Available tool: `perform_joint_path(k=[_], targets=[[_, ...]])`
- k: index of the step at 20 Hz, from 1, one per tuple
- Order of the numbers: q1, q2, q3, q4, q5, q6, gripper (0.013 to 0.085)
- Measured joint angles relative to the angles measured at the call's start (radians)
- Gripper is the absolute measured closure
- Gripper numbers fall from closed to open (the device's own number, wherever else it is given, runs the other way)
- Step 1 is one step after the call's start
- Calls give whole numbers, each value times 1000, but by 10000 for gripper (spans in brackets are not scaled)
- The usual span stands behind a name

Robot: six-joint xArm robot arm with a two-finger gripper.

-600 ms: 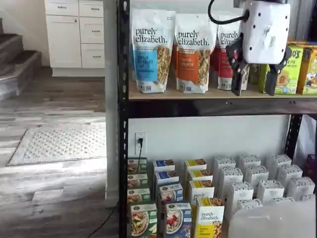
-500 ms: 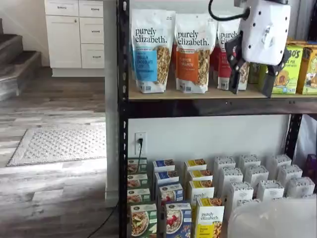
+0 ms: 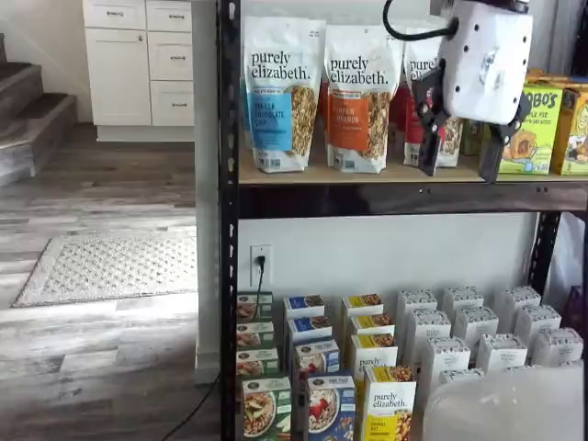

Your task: Pick up the blue and white box that is on the bottom shelf, the second box from the left

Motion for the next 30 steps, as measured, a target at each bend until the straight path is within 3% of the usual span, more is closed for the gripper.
perform_joint_path(k=[5,11,18,23,30], targets=[[39,3,24,-40,-44,21,130],[58,4,87,-72,-136,26,130],[41,17,183,-73,-237,6,130],[56,18,272,-83,-341,15,130],[107,47,384,-106,-488,63,130]])
